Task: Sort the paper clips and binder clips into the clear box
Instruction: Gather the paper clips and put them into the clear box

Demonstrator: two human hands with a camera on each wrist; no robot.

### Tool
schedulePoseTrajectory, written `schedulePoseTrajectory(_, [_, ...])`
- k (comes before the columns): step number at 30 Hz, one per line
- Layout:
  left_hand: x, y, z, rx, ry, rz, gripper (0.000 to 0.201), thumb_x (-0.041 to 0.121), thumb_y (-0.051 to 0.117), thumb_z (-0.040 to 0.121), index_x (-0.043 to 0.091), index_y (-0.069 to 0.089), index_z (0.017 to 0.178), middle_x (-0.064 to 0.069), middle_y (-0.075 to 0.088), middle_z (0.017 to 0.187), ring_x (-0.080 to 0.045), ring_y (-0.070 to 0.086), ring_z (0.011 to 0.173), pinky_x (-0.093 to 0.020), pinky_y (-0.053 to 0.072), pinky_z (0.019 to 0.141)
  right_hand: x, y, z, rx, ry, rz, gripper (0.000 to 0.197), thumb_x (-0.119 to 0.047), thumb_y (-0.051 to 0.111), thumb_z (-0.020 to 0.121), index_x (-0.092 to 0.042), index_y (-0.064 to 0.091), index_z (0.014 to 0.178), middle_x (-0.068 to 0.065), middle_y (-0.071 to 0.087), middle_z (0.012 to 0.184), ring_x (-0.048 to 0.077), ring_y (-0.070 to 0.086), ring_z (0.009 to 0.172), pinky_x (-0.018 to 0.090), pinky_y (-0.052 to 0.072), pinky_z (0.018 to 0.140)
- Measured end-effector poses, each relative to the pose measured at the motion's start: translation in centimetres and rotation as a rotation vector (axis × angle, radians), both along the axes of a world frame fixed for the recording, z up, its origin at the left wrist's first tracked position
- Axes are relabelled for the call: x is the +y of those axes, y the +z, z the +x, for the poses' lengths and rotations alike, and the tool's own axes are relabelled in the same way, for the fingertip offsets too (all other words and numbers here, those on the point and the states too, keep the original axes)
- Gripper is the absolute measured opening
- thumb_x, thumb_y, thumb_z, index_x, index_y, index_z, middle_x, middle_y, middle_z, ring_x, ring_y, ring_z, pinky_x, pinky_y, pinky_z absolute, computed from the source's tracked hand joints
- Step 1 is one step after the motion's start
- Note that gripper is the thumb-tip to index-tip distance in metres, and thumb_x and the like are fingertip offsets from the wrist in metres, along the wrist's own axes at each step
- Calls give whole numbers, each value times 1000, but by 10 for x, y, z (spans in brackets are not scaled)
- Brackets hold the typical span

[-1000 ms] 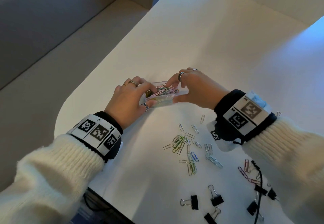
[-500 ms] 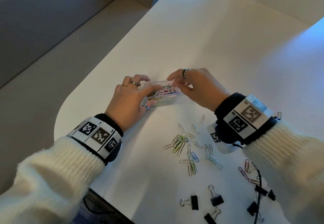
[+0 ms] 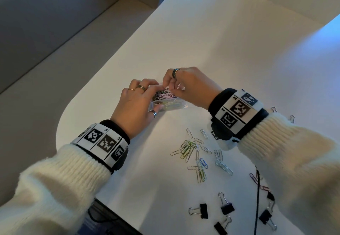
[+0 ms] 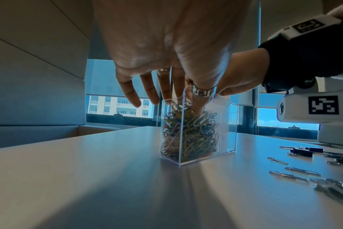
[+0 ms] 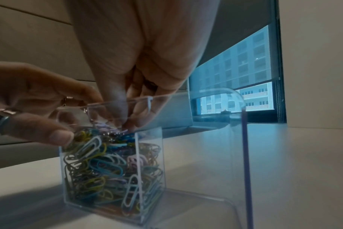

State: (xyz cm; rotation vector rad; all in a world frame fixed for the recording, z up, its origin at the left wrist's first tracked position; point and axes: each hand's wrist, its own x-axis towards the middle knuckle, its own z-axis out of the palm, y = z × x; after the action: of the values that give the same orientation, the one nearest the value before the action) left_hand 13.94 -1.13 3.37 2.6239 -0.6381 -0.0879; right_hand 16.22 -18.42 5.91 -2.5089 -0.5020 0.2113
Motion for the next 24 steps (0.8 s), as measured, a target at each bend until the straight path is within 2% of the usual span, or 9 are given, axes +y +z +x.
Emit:
schedulePoseTrajectory(3, [0,-3,1,-13,-26,17,48,27,63,83,16,49,128,-6,50,130,-33,42,114,-43,36,88,-1,1,-1,38,-4,52,17,-1,51,82,-14,58,90,-7,56,78,10,55,69,39,53,72])
schedulePoseTrajectory(6, [1,-4,2,-48,-53,16,53,34,55,82,19,46,132,-6,53,127,-33,43,110,-43,38,85,-7,4,-3,57,-71,170,23,5,49,80,-12,55,94,0,53,86,25,64,73,25,48,68])
schedulePoseTrajectory(9, [2,-5,2,-75,-62,-37,54,24,63,82,18,44,133,-4,60,119,-26,40,106,-40,35,82,-14,4,-7,16,-99,158,20,0,49,85,-12,57,98,-1,56,92,23,65,76,14,45,67])
schedulePoseTrajectory(10, [3,-6,1,-105,-79,-49,52,21,64,82,18,46,131,-4,63,113,-22,38,104,-38,34,80,-15,2,-9,1,-68,84,17,-5,49,88,-12,59,99,-5,57,91,20,63,80,14,45,73])
schedulePoseTrajectory(12, [3,-7,1,-107,-97,-79,50,17,64,81,19,49,129,0,67,105,-19,37,101,-36,31,81,-15,-3,-14,-15,7,-92,20,-15,45,93,-12,62,103,-12,61,88,20,59,88,30,44,89])
schedulePoseTrajectory(14, [3,-7,2,-48,-70,-97,53,16,65,81,20,46,131,4,67,108,-19,39,105,-36,28,86,-18,-4,-18,-50,-8,-120,24,-21,43,94,-17,62,108,-5,68,87,20,57,92,42,42,92])
schedulePoseTrajectory(17, [5,-6,3,-104,-86,-88,38,29,55,83,24,56,120,8,67,104,-17,37,102,-36,28,85,-24,-3,-23,-71,-40,-94,25,-31,45,93,-22,63,108,-5,68,97,18,52,97,41,39,92])
schedulePoseTrajectory(20, [8,-10,4,-165,-130,-20,34,38,42,81,26,67,101,10,68,105,-16,37,97,-40,32,84,-26,-4,-31,-96,75,-304,41,-47,42,87,-17,69,96,-6,63,106,25,50,103,40,34,86])
schedulePoseTrajectory(24, [9,-11,7,-204,-106,-15,26,31,56,76,23,69,97,9,67,106,-14,36,98,-33,22,83,-32,-2,-29,-126,56,-349,30,-41,54,88,-17,70,98,-8,59,112,23,42,111,39,31,89])
